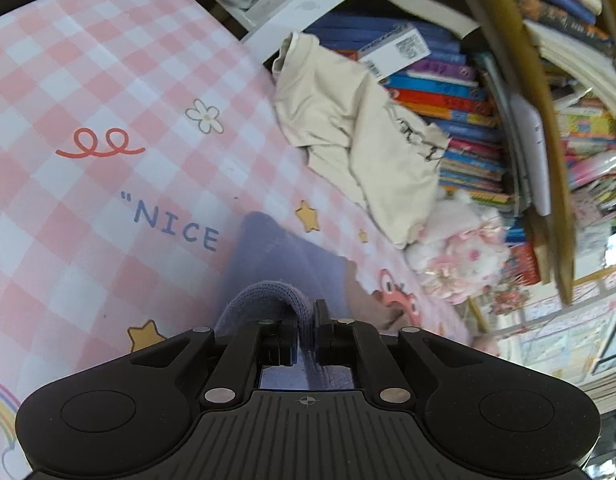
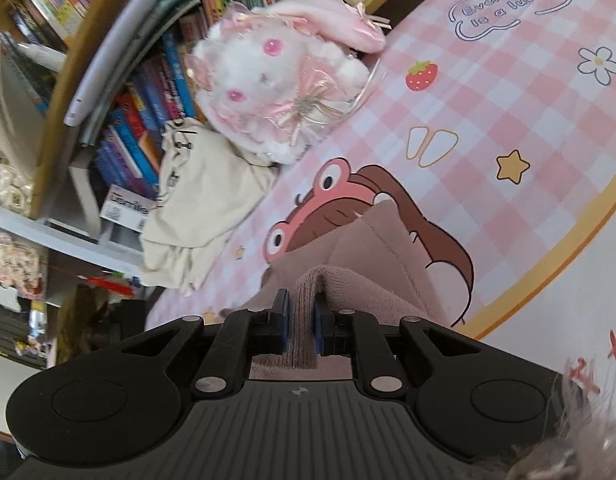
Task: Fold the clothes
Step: 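Carry the hem over with both grippers and lay it at the collar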
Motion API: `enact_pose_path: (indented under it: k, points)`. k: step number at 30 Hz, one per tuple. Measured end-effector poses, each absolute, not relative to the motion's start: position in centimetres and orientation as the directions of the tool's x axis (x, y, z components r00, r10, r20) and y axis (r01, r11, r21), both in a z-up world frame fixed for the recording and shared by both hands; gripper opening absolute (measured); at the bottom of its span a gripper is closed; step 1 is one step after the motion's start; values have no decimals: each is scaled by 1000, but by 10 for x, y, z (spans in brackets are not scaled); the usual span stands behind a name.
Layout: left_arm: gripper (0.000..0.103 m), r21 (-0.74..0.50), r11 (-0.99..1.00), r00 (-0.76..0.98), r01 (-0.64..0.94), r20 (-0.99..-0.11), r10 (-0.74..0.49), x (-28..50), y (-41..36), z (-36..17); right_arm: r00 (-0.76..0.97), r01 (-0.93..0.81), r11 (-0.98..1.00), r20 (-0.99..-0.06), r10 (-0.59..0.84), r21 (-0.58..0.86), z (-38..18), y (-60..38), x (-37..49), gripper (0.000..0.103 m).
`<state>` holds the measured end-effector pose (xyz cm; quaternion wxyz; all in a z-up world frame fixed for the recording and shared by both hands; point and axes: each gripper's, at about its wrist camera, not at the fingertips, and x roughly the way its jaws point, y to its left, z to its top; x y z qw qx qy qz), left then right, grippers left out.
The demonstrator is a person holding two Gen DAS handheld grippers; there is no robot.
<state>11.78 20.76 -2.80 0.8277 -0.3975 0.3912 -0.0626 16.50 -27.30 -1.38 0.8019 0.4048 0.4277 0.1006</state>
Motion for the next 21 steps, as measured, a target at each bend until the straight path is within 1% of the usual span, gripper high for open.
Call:
enact_pose_path:
  k: [1, 2, 3, 4, 5, 6, 7, 11, 13, 15, 16, 17, 18, 19, 21]
  points:
    - [26, -684, 704, 687, -193, -607, -401, 118, 206, -26, 611, 189, 666, -617, 496, 722, -15, -272, 168, 17]
    - [33, -659, 731, 687, -178, -615, -387, 118, 204, -25, 609, 192, 681, -630, 482, 707, -16, -272, 170, 23]
    - [43, -633, 756, 688, -164, -623, -373, 118, 203, -23, 620, 189, 703, -639, 456, 685, -14, -272, 170, 36]
    - [51, -607, 781, 689, -149, -630, -358, 118, 201, -22, 644, 175, 736, -642, 416, 653, -8, -272, 168, 43]
    - [55, -579, 804, 690, -134, -637, -344, 118, 199, -20, 669, 162, 769, -641, 375, 619, -1, -273, 165, 50]
    - [65, -551, 826, 692, -119, -643, -329, 118, 197, -18, 688, 137, 796, -635, 352, 589, 4, -273, 162, 51]
    - [70, -521, 847, 694, -104, -648, -313, 118, 196, -17, 697, 113, 818, -632, 339, 563, 8, -273, 160, 52]
    - [70, -395, 918, 703, -45, -665, -251, 118, 189, -10, 679, -26, 936, -680, 274, 351, 9, -254, 154, 52]
    - [68, -327, 945, 709, -16, -670, -220, 118, 186, -7, 672, -66, 957, -696, 250, 281, 0, -244, 152, 51]
    - [67, -316, 949, 711, -1, -668, -222, 119, 183, -7, 667, -104, 972, -710, 226, 212, -9, -233, 150, 48]
    - [60, -322, 947, 710, 4, -665, -229, 119, 182, -7, 660, -103, 973, -718, 221, 204, -14, -231, 151, 38]
    - [45, -327, 945, 710, 8, -663, -236, 120, 181, -8, 652, -75, 973, -728, 212, 216, -17, -233, 151, 18]
    - [8, -332, 943, 710, 13, -661, -243, 120, 179, -8, 643, -44, 972, -738, 203, 229, -19, -235, 151, 12]
    - [6, -338, 941, 709, 18, -659, -250, 120, 178, -8, 634, -13, 970, -748, 195, 242, -21, -237, 152, 9]
    - [6, -348, 937, 708, 28, -655, -264, 121, 176, -9, 666, 40, 923, -698, 261, 383, -14, -252, 142, 9]
